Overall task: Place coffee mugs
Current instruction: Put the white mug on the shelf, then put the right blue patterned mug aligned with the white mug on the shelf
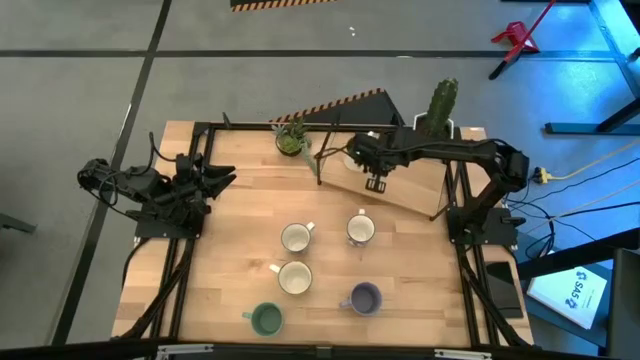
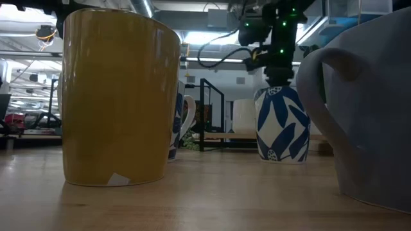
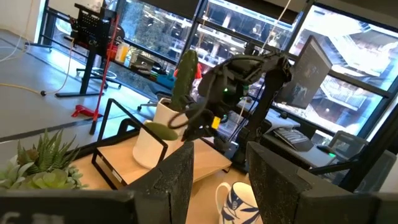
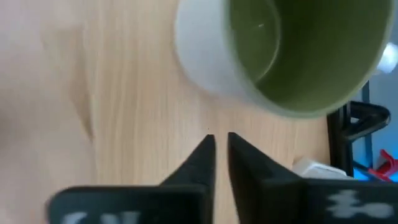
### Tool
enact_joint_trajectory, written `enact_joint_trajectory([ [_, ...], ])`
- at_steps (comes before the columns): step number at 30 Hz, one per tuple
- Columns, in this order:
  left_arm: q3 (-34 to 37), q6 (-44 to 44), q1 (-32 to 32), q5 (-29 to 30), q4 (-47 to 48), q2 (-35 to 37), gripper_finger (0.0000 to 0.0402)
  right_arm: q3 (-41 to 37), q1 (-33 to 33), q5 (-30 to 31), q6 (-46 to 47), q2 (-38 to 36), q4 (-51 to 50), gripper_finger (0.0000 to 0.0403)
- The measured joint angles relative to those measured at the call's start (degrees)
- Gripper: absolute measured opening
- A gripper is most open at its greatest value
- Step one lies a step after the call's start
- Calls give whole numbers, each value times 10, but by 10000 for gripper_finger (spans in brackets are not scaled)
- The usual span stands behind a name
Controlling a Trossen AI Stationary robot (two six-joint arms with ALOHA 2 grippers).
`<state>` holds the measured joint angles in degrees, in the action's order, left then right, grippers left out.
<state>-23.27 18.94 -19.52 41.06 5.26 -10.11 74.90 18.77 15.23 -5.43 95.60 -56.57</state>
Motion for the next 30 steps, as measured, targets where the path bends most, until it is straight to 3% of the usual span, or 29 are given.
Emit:
enact_joint_trajectory([
  [12, 0, 0, 0, 0, 9, 0, 142, -7, 30, 11, -10, -1, 127, 2],
  [24, 0, 0, 0, 0, 18, 0, 142, -7, 49, -23, -28, -4, 145, 0],
  [30, 0, 0, 0, 0, 18, 0, 142, 14, 41, -120, -39, -38, 99, 0],
])
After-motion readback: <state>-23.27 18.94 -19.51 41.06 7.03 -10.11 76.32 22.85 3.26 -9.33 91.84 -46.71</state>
